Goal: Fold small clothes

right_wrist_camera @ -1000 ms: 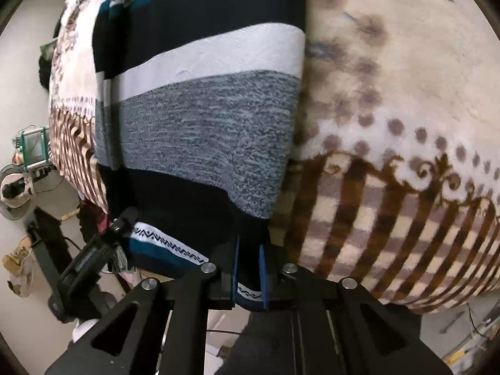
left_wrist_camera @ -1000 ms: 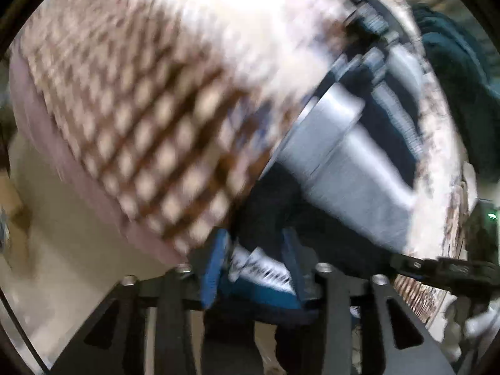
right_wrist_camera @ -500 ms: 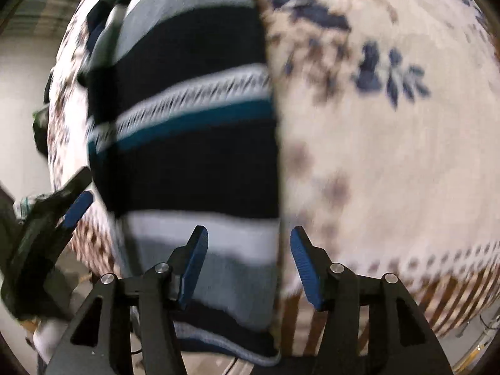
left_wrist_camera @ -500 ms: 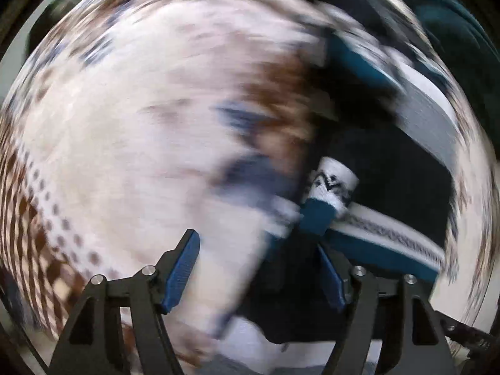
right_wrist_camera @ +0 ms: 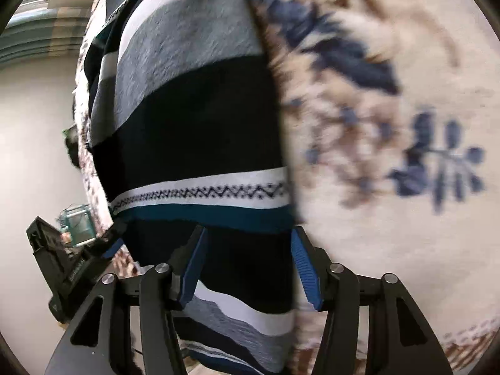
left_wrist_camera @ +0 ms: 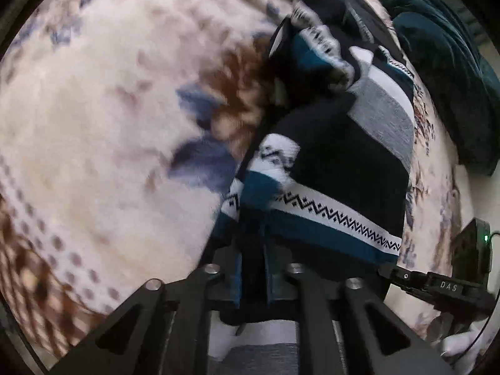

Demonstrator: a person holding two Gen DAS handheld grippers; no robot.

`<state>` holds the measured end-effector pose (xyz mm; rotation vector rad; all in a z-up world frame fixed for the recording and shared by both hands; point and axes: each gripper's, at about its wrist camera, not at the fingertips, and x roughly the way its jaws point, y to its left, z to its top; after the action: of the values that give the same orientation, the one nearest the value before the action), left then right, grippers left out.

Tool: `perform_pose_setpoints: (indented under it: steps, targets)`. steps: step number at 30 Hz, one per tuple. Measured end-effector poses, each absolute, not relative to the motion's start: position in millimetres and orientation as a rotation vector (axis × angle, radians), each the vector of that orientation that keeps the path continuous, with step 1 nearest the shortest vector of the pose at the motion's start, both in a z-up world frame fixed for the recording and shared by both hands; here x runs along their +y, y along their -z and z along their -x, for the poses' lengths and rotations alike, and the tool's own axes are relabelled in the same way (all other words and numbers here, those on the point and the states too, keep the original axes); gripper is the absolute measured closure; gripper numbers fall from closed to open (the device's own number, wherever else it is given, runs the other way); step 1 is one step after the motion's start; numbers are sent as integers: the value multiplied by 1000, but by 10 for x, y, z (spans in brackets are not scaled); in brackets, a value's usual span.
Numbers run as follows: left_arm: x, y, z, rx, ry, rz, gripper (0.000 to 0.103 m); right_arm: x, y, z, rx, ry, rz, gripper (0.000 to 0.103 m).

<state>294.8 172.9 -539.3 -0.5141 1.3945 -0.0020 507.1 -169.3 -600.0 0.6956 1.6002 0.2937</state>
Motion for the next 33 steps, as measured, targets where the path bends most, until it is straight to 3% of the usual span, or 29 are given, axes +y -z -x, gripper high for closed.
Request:
perform_pose_setpoints:
  steps: [1, 7, 11, 12, 15, 17, 18, 19, 20, 22, 23, 24, 27, 30, 31, 33]
  targets:
    - [1792, 5384, -2939, 1375, 21, 575, 96, -1671, 5995, -5072, 1599, -275, -673, 94]
    - [2154, 5454, -2955, 1448, 40, 626, 87, -1705, 5750, -5006, 1552, -162, -631, 96]
    - [2366, 5341, -2814, 1464, 105, 663, 51, -1538, 5718, -5054, 1562, -155, -647, 94]
    - [2393, 5301, -2744, 1462, 120, 671, 50, -1481, 5726, -5055, 1577, -155, -657, 94]
    - [2404, 5302, -2494, 1509, 162, 655, 50, -1438, 5725, -5075, 1620, -149, -650, 78]
    - [2198, 5370, -2425, 1537, 175, 596, 52, -1482, 5710, -5011, 1631, -153, -657, 61]
    - [2103, 5407, -2338, 1559, 179, 532, 54, -1445, 5729, -4967, 1648, -150, -652, 59]
    - [2013, 5450, -2309, 1575, 167, 473, 78, -1480, 5751, -4868, 1660, -152, -645, 58]
    - [1918, 5466, -2281, 1576, 181, 452, 90, -1442, 5787, -4818, 1678, -151, -629, 58]
    - [1895, 5415, -2211, 1549, 167, 482, 90, -1365, 5867, -4684, 1707, -138, -597, 59]
    - [1915, 5424, -2201, 1549, 163, 493, 89, -1331, 5878, -4637, 1702, -130, -611, 83]
    - [1950, 5478, -2213, 1568, 151, 490, 85, -1338, 5869, -4590, 1693, -118, -630, 98]
    - [2163, 5468, -2265, 1590, 120, 554, 76, -1342, 5777, -4536, 1678, -62, -560, 97]
    - [2256, 5047, -2477, 1475, 150, 582, 55, -1268, 5856, -4601, 1741, -70, -535, 97]
    - [2290, 4869, -2602, 1416, 174, 613, 37, -1235, 5856, -4647, 1752, -73, -551, 96]
    - [2348, 4655, -2868, 1321, 207, 656, 32, -1230, 5774, -4761, 1763, -94, -595, 95]
